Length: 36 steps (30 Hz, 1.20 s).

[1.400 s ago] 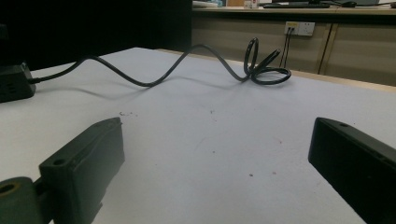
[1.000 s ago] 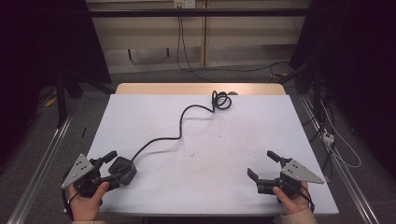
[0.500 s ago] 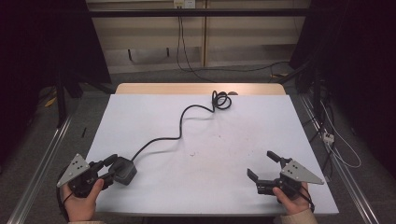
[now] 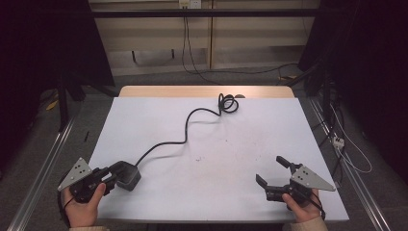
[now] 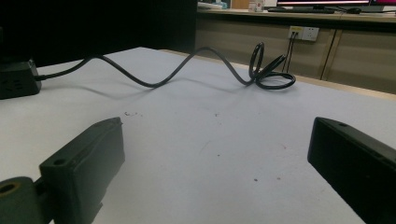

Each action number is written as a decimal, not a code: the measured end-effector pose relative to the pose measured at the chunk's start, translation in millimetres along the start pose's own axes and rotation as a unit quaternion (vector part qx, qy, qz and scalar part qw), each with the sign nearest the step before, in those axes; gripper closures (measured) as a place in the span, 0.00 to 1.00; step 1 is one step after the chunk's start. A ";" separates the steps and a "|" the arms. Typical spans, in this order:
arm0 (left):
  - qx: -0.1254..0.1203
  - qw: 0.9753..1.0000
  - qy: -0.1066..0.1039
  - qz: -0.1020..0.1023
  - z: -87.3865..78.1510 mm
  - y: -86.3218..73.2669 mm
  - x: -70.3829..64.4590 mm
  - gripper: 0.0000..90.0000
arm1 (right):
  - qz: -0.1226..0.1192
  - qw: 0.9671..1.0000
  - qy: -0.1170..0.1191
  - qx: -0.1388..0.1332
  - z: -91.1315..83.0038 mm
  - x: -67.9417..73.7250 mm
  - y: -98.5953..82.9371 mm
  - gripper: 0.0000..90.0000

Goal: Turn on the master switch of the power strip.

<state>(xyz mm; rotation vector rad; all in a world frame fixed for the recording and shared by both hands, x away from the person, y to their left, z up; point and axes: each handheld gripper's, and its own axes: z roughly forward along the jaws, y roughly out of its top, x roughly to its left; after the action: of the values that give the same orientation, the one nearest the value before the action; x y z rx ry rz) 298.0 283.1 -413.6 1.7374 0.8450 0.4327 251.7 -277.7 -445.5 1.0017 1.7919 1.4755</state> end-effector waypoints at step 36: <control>0.036 0.998 -0.047 -0.005 1.3 -0.7 15.0 1.00 | 0.001 1.000 -0.002 0.002 -0.9 -1.4 -0.3 0.04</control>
<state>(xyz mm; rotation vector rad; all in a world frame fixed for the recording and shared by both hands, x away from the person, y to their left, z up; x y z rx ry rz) 308.9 293.2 -416.6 1.8047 0.8109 0.3141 251.6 -279.4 -445.6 1.0086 1.7910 1.4714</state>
